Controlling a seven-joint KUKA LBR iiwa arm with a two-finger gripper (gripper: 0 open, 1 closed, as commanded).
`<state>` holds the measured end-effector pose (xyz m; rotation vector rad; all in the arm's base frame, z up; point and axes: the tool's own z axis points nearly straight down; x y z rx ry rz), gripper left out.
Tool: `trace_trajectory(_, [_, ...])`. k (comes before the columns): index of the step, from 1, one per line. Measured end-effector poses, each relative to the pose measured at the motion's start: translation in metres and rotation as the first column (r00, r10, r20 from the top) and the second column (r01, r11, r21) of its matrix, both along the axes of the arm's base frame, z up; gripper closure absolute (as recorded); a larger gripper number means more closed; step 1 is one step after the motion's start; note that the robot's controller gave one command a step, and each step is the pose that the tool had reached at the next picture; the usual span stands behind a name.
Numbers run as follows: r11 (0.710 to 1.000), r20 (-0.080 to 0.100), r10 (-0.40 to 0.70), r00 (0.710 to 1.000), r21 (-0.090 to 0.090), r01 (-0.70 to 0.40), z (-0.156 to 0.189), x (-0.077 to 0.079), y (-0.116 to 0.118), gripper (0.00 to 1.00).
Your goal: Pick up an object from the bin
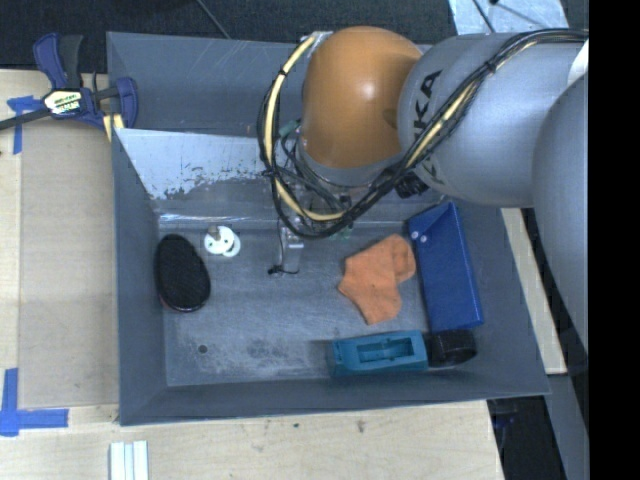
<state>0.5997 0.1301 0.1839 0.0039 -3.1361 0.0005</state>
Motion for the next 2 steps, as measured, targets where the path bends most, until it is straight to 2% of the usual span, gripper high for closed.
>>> trace_trajectory(1, [1.000, 0.009, -0.003, 1.000, 0.002, 0.003, 0.005, 0.002, 0.000, 0.00])
trace_trajectory(2, [0.989, 0.011, 0.148, 0.989, 0.000, -0.148, -0.041, 0.008, 0.034, 0.00])
